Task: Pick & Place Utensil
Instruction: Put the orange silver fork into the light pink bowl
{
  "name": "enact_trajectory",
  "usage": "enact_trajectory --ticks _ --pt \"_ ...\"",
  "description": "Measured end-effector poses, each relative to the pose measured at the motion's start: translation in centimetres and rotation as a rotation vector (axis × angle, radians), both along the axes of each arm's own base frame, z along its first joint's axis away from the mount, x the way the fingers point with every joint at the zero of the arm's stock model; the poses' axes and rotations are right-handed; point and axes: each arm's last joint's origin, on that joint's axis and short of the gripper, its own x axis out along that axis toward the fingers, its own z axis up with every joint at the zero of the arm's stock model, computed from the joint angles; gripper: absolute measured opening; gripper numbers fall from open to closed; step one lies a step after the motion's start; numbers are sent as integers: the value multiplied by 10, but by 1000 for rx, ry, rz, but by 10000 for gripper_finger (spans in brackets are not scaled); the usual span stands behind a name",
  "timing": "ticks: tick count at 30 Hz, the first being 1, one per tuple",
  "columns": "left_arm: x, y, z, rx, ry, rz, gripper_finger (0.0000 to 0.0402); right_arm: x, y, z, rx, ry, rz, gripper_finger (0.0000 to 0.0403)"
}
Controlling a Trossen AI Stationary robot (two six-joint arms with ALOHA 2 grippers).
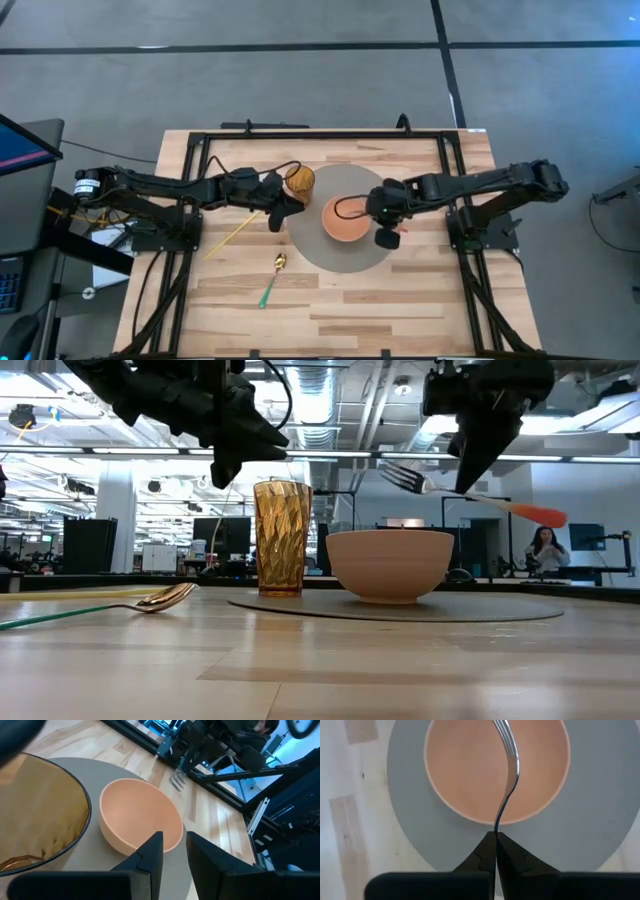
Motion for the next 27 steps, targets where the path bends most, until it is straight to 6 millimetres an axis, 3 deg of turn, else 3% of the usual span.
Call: enact_trajectory --ticks 13,21,27 --pt "3 -3 9 19 -94 -22 86 2 -10 1 -33 -14 -3 0" --pt "6 -31 33 386 -384 -210 86 7 -7 5 -13 -90 18 0" --pt "6 -42 35 404 -402 -213 94 15 -4 20 -7 -233 26 0"
